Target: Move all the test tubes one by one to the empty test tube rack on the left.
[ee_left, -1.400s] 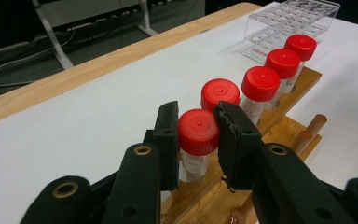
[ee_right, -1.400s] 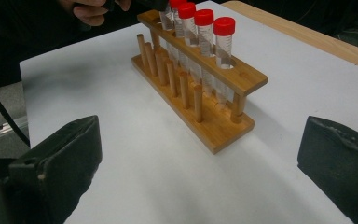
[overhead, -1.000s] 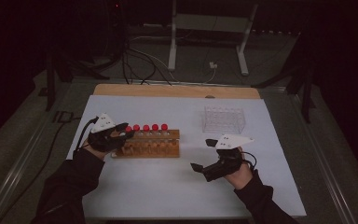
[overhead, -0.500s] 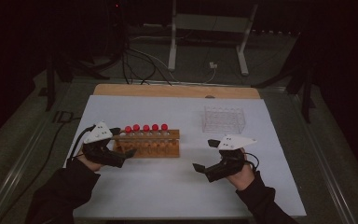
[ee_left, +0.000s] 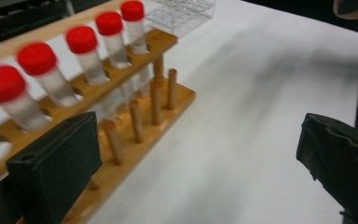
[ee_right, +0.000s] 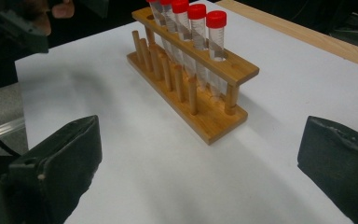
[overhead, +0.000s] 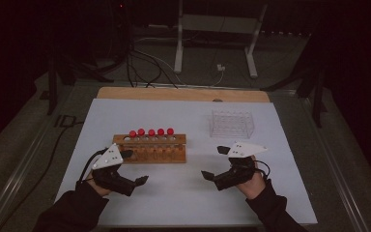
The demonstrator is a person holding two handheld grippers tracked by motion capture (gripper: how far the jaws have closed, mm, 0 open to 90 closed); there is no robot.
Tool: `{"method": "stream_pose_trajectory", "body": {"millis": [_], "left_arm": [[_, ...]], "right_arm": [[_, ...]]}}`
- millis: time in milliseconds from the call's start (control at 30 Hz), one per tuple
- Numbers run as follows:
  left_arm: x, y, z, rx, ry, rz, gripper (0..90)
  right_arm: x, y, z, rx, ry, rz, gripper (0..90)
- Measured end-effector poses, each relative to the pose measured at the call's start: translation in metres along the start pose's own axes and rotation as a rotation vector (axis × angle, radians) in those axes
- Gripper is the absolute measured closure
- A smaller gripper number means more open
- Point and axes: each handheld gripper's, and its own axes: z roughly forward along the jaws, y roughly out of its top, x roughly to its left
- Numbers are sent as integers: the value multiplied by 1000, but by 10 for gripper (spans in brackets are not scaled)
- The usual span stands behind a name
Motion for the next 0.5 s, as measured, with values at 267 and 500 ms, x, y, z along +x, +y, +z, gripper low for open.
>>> {"method": "stream_pose_trajectory", "body": {"millis": [267, 500], "left_arm": [[-10, -24, 13, 19, -11, -24, 5], [-7, -42, 20, 30, -4, -51, 5]], "right_arm": [[-1, -3, 1, 5, -8, -8, 0], [-1, -4, 2, 7, -16, -21, 0]]}}
